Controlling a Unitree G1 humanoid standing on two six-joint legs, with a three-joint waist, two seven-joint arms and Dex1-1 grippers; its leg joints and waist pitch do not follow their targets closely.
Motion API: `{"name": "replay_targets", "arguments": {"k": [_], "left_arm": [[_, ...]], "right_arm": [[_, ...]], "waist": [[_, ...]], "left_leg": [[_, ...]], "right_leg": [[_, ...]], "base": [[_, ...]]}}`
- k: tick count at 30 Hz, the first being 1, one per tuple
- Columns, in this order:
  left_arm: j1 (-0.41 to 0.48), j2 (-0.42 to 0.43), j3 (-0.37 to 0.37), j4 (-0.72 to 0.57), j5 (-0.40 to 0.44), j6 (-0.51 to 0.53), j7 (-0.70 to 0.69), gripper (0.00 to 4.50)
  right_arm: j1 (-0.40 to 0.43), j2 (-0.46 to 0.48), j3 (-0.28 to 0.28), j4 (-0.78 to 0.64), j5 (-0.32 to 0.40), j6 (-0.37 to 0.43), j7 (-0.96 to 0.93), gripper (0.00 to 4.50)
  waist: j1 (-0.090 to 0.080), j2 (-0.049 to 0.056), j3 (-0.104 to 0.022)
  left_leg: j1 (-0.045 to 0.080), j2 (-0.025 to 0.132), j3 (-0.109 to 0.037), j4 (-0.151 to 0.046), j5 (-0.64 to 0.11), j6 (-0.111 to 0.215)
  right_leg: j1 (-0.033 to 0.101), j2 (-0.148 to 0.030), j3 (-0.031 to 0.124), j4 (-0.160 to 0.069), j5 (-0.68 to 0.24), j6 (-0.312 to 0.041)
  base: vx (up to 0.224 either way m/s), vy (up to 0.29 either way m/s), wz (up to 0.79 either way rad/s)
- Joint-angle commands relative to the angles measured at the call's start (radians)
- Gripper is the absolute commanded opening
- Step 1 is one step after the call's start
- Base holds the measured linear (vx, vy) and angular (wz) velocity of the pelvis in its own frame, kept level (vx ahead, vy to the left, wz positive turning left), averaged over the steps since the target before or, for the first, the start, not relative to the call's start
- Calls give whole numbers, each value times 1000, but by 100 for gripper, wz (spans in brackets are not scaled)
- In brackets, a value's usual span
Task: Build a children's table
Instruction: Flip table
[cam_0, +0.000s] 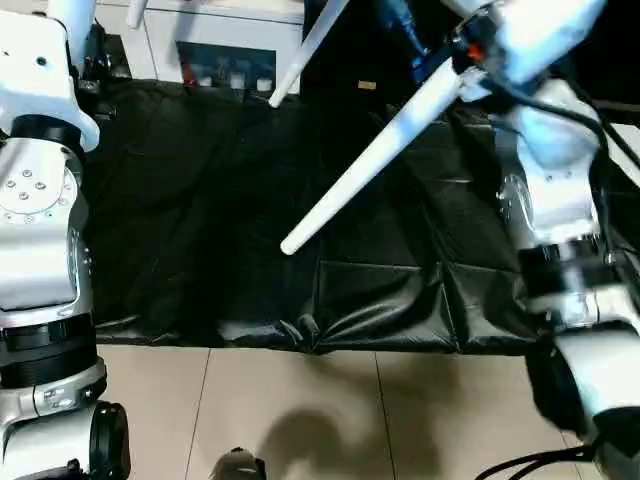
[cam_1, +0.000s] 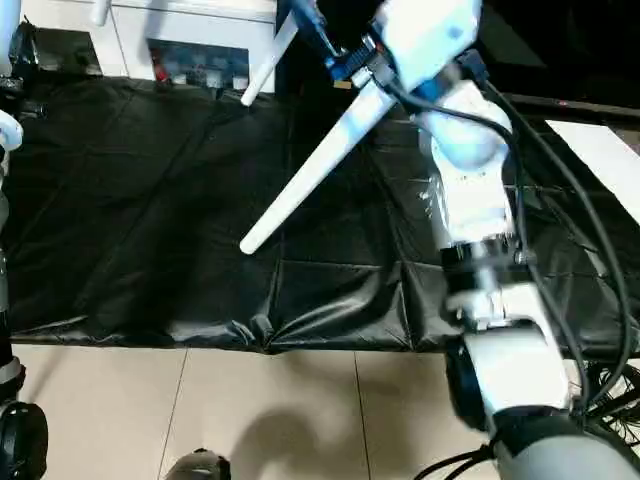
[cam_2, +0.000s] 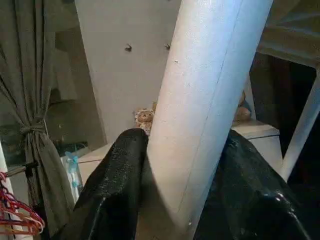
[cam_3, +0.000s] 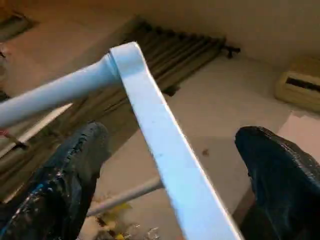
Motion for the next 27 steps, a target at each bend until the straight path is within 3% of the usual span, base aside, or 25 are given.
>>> {"name": "replay_targets", "arguments": {"k": [1, 3, 5, 7, 10, 12, 16, 19, 22, 25, 27], "left_arm": [[1, -8, -13, 0, -28, 9, 1, 195], [1, -6, -14, 0, -28, 9, 1, 194], [1, -3, -12, 1, -27, 7, 1, 193], [1, -2, -12, 3, -28, 4, 0, 193], [1, -1, -15, 8, -28, -1, -4, 191], [1, 0, -16, 10, -29, -2, -5, 190], [2, 0, -19, 11, -30, -5, -4, 189], [3, 0, -20, 13, -30, -6, -2, 189], [4, -1, -21, 16, -29, -7, -1, 188], [6, 0, -21, 18, -29, -9, -1, 188], [7, 3, -22, 21, -30, -10, -4, 188]], "right_arm": [[65, 2, 44, -38, 16, 95, 43, 450], [144, 2, 99, -67, -11, 155, 66, 450], [271, 4, 170, -90, -40, 268, 86, 450], [350, -8, 206, -88, -65, 331, 94, 450], [426, -5, 197, -92, -24, 492, 57, 450], [438, -5, 189, -99, 0, 571, 39, 450], [471, -11, 168, -133, 42, 746, 22, 450], [463, 8, 148, -122, 21, 790, -14, 450], [405, 52, 108, -49, 28, 803, -65, 450], [335, 91, 71, 40, 56, 775, -108, 450], [236, 131, 33, 187, 75, 701, -140, 450]], "waist": [[-13, 15, -71], [-15, 16, -68], [-14, 18, -66], [-11, 16, -70], [-13, 16, -69], [-13, 20, -67], [-14, 18, -67], [-14, 17, -68], [-17, 16, -68], [-18, 19, -68], [-23, 21, -68]], "left_leg": [[49, 26, -13, -74, -348, -48], [48, 26, -16, -79, -376, -57], [49, 26, -18, -83, -405, -69], [52, 28, -19, -83, -414, -75], [49, 27, -20, -83, -405, -74], [52, 27, -21, -84, -422, -79], [51, 28, -22, -84, -421, -86], [49, 27, -22, -84, -408, -91], [51, 27, -22, -84, -422, -101], [55, 27, -23, -84, -444, -110], [54, 27, -25, -84, -455, -121]], "right_leg": [[16, -40, 28, -78, -156, -120], [16, -42, 28, -83, -196, -115], [13, -43, 30, -91, -229, -114], [13, -47, 31, -91, -228, -120], [15, -46, 31, -89, -224, -123], [11, -47, 32, -92, -250, -117], [10, -48, 32, -93, -249, -114], [10, -49, 31, -91, -239, -117], [8, -53, 30, -92, -264, -119], [4, -53, 30, -93, -286, -115], [2, -54, 29, -90, -280, -121]], "base": [[0, 0, 0], [0, 0, 0], [0, 0, 0], [0, 0, 0], [0, 0, 0], [0, 0, 0], [0, 0, 0], [0, 0, 0], [0, 0, 0], [0, 0, 0], [0, 0, 0]]}}
